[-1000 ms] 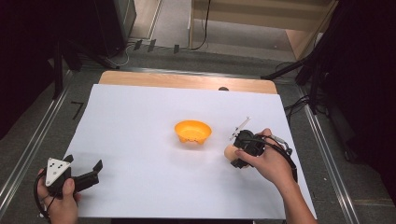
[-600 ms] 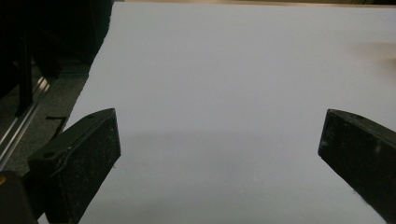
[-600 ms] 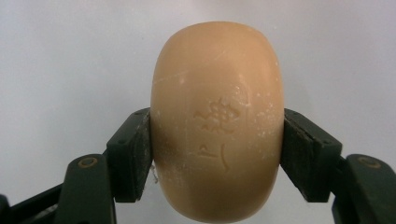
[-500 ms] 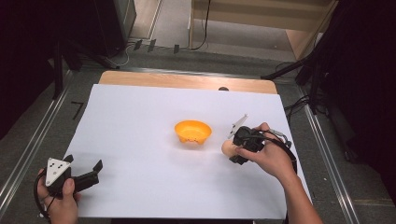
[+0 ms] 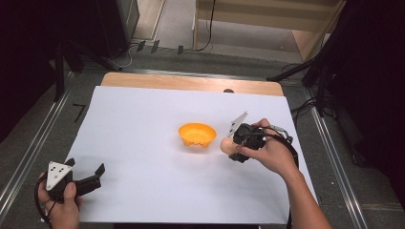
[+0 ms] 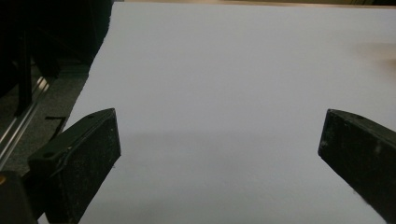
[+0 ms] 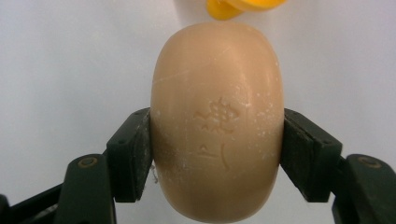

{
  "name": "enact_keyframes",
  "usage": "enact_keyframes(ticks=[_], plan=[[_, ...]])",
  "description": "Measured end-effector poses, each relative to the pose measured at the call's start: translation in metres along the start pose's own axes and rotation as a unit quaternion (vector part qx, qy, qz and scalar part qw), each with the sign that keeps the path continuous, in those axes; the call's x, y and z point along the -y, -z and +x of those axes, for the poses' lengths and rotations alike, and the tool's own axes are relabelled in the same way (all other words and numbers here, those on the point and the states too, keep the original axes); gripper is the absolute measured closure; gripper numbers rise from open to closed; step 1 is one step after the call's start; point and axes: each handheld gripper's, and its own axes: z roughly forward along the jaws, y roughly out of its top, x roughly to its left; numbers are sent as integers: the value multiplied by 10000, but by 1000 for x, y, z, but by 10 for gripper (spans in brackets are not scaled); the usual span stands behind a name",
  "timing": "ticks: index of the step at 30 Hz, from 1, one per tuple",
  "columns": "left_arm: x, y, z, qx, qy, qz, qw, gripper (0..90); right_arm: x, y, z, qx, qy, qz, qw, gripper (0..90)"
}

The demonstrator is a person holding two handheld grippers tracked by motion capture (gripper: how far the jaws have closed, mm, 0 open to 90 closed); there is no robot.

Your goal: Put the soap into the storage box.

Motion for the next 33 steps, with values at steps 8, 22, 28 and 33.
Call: enact_keyframes(ticks=[8,22,28,33], plan=[[0,0,0,-1,12,1,10000,0,-12,1,-4,-48,260,-41,9996,329],[0,0,0,10,8,-5,10000,0,-37,2,-8,-109,527,-114,9985,329],[0,0,0,16,1,-6,10000,0,-45,2,-9,-92,598,-118,9981,329],[0,0,0,19,7,-13,10000,0,-51,4,-12,-66,662,-190,9976,329]])
